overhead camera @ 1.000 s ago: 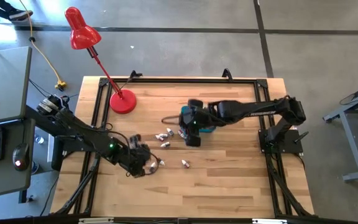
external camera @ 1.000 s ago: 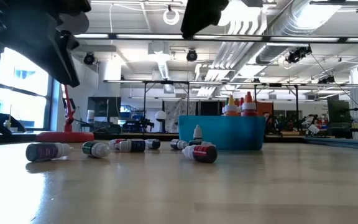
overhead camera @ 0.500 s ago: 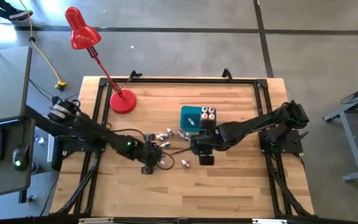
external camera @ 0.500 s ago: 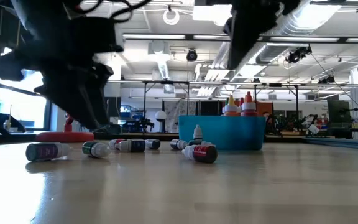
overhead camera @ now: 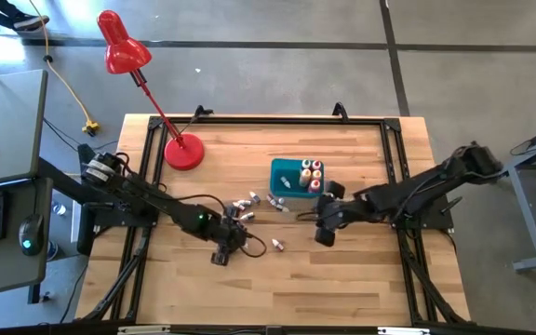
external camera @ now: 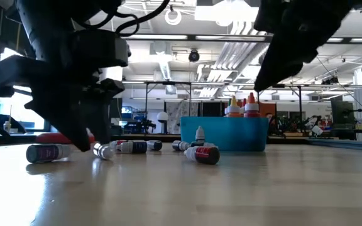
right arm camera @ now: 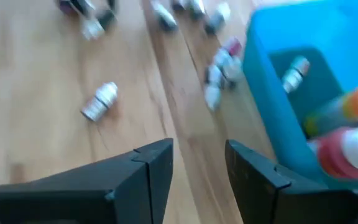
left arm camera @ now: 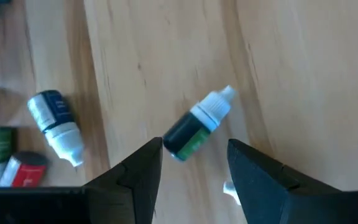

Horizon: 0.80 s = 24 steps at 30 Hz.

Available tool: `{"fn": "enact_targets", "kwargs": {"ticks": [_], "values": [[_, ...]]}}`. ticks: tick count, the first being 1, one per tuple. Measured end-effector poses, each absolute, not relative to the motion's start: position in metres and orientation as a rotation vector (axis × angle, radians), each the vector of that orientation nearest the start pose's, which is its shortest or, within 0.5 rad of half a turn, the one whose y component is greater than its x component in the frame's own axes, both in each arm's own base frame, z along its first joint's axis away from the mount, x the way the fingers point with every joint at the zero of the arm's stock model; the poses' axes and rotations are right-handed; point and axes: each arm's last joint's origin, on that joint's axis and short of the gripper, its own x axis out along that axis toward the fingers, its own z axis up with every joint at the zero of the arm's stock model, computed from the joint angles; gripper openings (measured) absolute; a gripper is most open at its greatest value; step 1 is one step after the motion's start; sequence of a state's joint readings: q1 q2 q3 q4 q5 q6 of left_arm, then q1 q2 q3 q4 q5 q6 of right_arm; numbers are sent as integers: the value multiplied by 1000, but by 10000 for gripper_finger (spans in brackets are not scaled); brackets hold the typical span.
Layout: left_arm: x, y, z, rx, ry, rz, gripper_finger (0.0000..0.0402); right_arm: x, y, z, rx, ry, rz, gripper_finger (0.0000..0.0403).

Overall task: Pick & Place food coloring
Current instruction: Put the bottom small green food coloring bottle into the blue bin

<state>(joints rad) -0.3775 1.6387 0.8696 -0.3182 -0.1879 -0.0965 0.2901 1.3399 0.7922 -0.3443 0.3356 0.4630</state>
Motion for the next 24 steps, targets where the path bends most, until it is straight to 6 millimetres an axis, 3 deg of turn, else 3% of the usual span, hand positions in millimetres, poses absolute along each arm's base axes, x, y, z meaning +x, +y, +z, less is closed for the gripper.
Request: {"fn": "enact_targets", "kwargs": {"ticks": [5,10,19,24], "values": [[288,-106,155,289,993,-170,177,230,61,185,166,567,-80,139],[294,-102,149,311,989,-232,177,206,57,162,202,460,77,139],[300,-92,134,289,1045,-271,177,165,44,123,281,339,59,139],[302,-85,134,244,1050,-275,162,158,41,123,295,251,40,139]]}}
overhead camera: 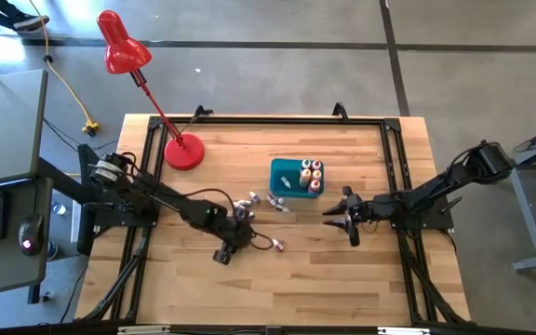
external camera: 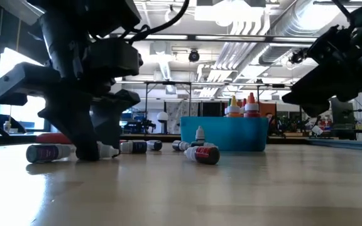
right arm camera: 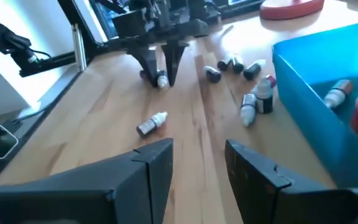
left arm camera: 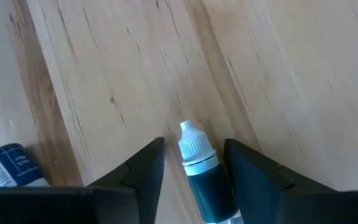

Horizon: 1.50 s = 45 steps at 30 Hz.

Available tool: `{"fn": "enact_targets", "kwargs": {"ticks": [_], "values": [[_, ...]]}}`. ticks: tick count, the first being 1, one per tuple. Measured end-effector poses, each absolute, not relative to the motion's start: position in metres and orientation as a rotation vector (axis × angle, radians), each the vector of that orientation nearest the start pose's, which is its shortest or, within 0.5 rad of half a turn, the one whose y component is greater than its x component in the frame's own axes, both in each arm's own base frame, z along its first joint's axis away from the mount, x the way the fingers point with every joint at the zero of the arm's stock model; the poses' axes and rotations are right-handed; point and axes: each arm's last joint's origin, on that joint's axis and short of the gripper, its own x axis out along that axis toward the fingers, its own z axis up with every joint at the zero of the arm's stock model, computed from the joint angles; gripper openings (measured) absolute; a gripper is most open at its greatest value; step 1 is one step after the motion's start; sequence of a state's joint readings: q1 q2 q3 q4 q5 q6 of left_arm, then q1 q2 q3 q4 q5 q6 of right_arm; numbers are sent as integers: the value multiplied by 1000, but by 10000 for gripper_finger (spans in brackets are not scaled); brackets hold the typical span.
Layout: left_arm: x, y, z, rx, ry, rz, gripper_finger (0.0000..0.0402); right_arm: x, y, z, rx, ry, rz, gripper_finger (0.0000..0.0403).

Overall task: Pick & Place food coloring
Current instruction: Put the bottom small green food coloring bottle into the blue bin, then put the bottom small black food coloring bottle into the blue bin

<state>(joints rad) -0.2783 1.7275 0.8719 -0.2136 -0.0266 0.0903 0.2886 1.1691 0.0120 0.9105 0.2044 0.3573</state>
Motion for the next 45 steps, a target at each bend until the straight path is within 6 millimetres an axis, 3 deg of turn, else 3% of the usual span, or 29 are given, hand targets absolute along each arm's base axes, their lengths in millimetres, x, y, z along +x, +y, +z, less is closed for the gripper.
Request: {"fn": "enact_targets", "kwargs": {"ticks": [11,18,22,27,32,36,41,45], "values": [[313,-85,143,199,1027,-238,55,163,42,128,237,230,35,139],[346,-78,188,465,841,59,72,163,41,128,229,223,-2,139],[370,-53,219,526,738,221,77,163,41,128,228,223,-3,139],[388,2,242,372,602,309,74,163,41,127,226,229,-4,139],[390,58,231,67,597,298,74,163,41,127,225,230,-4,139],[395,84,210,-79,611,264,74,163,41,127,222,230,-3,139],[398,92,179,-90,702,281,102,163,41,127,222,235,-1,139],[400,92,177,-76,694,279,146,163,41,127,224,233,-1,139]]}}
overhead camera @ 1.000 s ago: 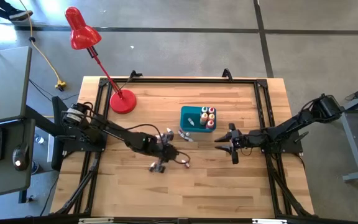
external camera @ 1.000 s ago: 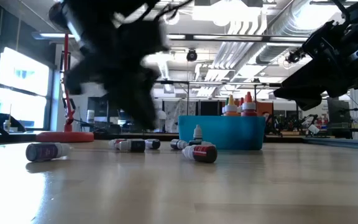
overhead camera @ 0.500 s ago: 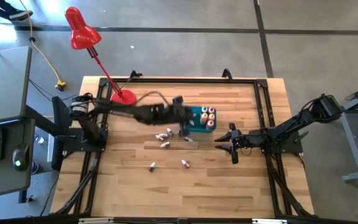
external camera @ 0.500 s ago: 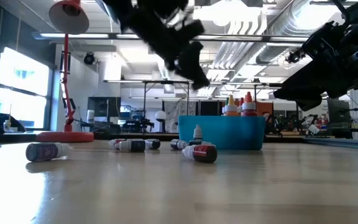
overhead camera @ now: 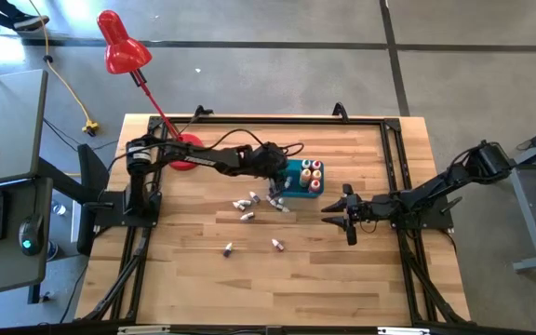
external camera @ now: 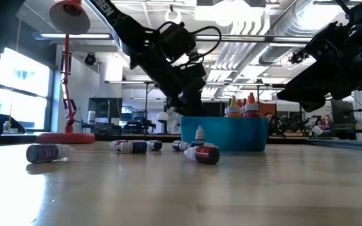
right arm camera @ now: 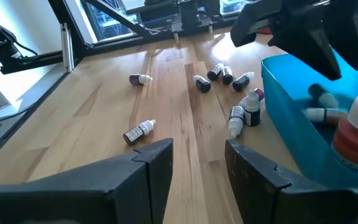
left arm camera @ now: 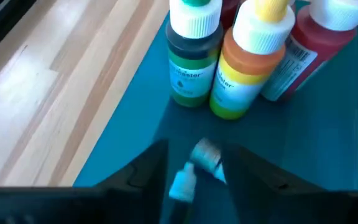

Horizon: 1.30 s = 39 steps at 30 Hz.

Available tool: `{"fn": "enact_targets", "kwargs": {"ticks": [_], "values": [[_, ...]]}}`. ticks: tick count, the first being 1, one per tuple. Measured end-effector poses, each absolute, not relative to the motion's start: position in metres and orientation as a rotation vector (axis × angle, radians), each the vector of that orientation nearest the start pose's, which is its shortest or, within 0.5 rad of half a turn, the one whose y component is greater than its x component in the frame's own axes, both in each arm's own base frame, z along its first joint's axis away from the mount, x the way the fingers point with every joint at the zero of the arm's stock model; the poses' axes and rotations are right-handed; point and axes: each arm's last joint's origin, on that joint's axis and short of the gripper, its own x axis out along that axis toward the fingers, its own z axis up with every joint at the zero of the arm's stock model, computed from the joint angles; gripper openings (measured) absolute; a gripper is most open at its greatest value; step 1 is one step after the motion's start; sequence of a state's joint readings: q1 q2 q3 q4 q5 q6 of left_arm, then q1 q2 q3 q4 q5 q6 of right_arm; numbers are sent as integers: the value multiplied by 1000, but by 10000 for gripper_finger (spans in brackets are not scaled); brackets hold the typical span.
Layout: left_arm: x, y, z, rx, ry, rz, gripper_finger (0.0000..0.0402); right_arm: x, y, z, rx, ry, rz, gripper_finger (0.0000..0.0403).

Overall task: Pick & Place food coloring
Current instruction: Put the bottom small black food coloring bottle into the blue bin

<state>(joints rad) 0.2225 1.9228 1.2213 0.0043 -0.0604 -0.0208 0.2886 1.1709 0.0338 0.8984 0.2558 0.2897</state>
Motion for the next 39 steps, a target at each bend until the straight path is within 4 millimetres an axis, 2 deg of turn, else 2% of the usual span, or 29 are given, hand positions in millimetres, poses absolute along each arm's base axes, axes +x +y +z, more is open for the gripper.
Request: {"fn": "enact_targets", "kwargs": {"ticks": [2,4,9,12,15,18,21,23,26,29,33,36,39], "values": [[399,92,180,-46,707,266,166,163,41,127,225,231,-1,139],[394,90,193,-20,711,239,180,163,41,127,223,229,-2,139],[376,78,266,67,777,154,190,163,37,128,205,201,-128,139],[353,70,313,85,870,147,190,163,34,129,171,182,-214,139],[325,63,353,104,935,137,191,163,34,132,195,145,-221,139],[299,58,378,59,995,155,191,164,35,137,191,105,-210,139],[270,49,386,-68,1069,175,191,165,36,140,207,83,-172,139],[255,39,380,-122,1115,149,191,167,37,141,225,86,-164,139],[244,14,354,-239,1198,78,191,171,38,143,218,98,-179,139],[240,-13,318,-467,1283,191,191,174,38,145,208,106,-194,139],[235,-50,268,-566,1363,306,191,176,38,146,208,107,-192,139],[238,-72,229,-663,1320,380,191,176,38,146,207,111,-191,139],[246,-87,204,-788,1182,408,191,176,38,146,207,109,-194,139]]}}
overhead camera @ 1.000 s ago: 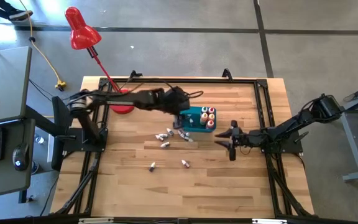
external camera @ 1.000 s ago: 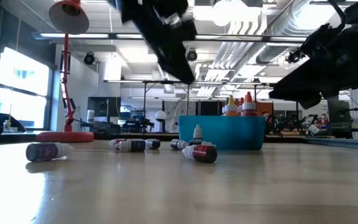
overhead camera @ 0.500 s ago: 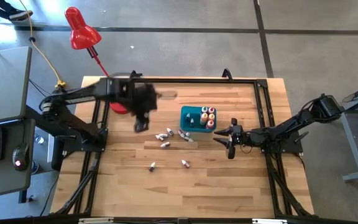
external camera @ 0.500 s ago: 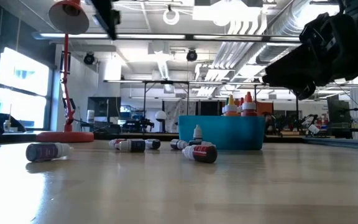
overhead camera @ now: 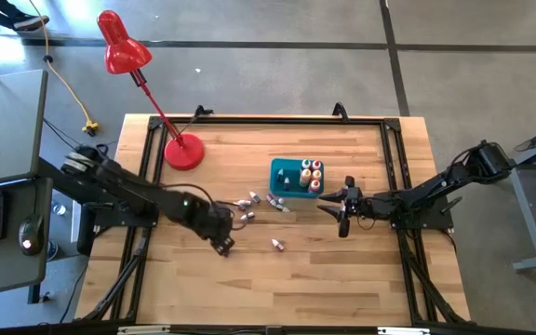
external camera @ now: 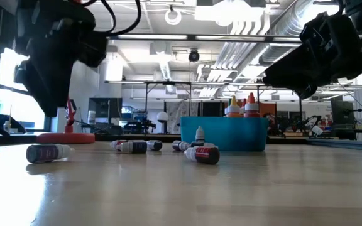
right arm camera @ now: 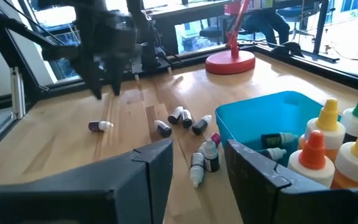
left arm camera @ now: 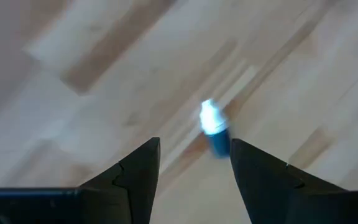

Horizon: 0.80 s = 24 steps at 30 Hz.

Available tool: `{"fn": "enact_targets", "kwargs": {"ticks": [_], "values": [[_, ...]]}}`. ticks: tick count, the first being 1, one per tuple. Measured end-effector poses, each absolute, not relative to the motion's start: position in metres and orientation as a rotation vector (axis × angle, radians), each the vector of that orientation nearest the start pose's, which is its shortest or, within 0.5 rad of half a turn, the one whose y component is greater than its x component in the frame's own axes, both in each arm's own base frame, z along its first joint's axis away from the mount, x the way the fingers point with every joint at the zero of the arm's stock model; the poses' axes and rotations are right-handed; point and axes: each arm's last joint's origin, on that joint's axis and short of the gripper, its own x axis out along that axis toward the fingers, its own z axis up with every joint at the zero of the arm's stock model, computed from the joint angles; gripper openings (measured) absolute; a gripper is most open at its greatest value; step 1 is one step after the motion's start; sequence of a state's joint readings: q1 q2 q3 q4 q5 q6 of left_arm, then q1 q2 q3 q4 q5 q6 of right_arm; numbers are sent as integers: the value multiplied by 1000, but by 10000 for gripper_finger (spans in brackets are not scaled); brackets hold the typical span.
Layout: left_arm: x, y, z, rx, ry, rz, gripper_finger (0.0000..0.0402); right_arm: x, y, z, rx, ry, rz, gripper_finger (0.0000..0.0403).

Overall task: Pick & Place food coloring
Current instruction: Put the bottom small black food coloring bottle into the blue bin

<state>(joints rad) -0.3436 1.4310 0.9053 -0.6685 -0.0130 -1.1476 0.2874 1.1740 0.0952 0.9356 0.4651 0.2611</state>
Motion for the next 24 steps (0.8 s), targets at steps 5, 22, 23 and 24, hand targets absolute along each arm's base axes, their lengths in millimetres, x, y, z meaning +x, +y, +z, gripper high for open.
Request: {"fn": "enact_targets", "kwargs": {"ticks": [5,22,23,24], "values": [[258,-102,183,-844,1126,354,191,175,38,146,206,114,-191,139],[272,-109,138,-769,1239,396,188,176,38,144,210,125,-195,139],[272,-109,138,-753,1231,403,183,176,38,144,210,124,-195,139],[272,-109,138,-743,1223,408,176,176,38,144,210,124,-195,139]]}}
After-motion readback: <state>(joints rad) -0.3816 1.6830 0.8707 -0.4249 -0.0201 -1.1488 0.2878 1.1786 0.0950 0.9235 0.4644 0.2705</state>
